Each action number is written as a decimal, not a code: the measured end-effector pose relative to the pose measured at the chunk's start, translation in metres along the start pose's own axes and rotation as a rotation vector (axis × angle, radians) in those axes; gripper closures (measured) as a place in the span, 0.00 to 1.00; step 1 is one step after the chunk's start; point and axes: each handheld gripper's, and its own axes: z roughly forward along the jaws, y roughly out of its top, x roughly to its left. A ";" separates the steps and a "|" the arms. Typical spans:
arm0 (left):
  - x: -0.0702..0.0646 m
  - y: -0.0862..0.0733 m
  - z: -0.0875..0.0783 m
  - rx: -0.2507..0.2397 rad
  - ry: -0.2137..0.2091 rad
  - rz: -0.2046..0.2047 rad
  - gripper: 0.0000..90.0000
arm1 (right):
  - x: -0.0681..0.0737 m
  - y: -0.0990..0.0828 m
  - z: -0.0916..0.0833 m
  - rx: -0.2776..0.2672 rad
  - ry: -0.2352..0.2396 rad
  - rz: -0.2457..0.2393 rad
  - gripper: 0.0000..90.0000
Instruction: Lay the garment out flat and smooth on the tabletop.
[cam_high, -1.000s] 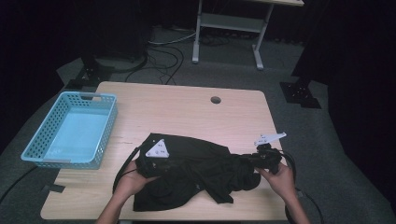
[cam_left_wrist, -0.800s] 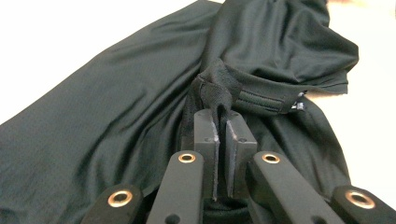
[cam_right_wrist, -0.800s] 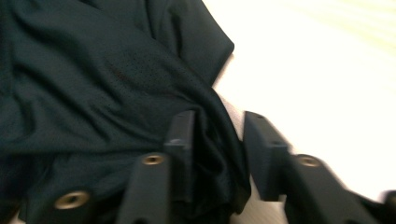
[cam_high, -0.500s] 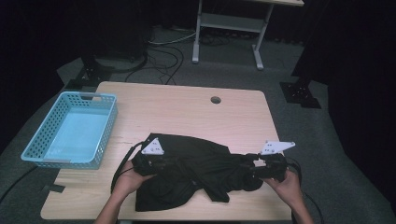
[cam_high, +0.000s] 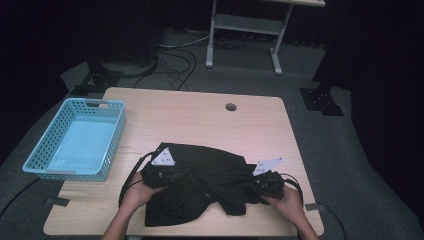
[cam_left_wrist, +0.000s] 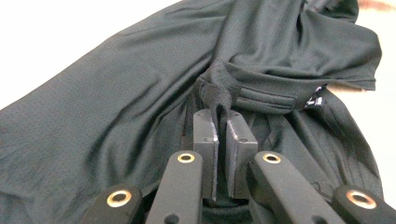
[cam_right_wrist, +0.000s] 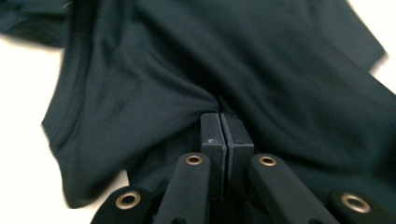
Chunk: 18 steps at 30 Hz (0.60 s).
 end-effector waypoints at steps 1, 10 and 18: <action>0.001 -0.001 0.000 -0.002 0.003 -0.006 0.95 | -0.006 -0.001 -0.001 -0.009 -0.005 0.031 1.00; 0.007 -0.006 0.004 0.010 0.017 -0.027 0.94 | -0.029 -0.015 -0.006 -0.057 -0.014 0.133 0.85; 0.012 -0.005 0.006 0.020 0.024 -0.040 0.93 | 0.011 -0.014 -0.031 -0.150 -0.004 -0.094 0.63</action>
